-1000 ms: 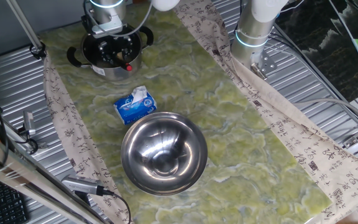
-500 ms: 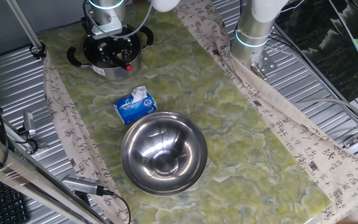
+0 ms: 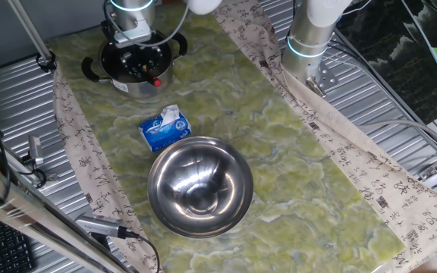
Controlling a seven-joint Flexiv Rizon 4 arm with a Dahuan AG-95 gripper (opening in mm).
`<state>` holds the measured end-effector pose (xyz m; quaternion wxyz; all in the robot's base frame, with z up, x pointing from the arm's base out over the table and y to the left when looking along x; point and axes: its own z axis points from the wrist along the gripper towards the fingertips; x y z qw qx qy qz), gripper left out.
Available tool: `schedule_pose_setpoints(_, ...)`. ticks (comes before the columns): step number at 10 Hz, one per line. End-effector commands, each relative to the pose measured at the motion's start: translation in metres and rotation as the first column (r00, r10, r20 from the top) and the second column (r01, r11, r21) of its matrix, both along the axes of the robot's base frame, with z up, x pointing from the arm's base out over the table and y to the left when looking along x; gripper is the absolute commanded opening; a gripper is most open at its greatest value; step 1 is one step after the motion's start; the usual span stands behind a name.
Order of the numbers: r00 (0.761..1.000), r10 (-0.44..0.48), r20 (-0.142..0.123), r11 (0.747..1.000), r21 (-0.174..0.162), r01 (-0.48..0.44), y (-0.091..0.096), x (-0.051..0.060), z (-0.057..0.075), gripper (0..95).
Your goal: Scoop water with a large spoon from one bowl to another
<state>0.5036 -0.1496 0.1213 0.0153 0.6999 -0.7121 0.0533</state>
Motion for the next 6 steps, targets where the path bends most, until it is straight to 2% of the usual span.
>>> schedule_pose_setpoints(1,1.000,0.004,0.004,1.000,-0.001,-0.004,-0.0001,-0.0001,-0.0002,0.0)
schedule_pose_setpoints(3,1.000,0.017,0.007,1.000,-0.011,-0.017,0.0005,0.0004,-0.0008,0.0)
schedule_pose_setpoints(5,1.000,0.029,0.001,0.999,-0.035,-0.029,0.0005,0.0005,-0.0008,0.0)
schedule_pose_setpoints(6,1.000,0.030,-0.001,0.999,-0.035,-0.030,0.0005,0.0004,-0.0008,0.0)
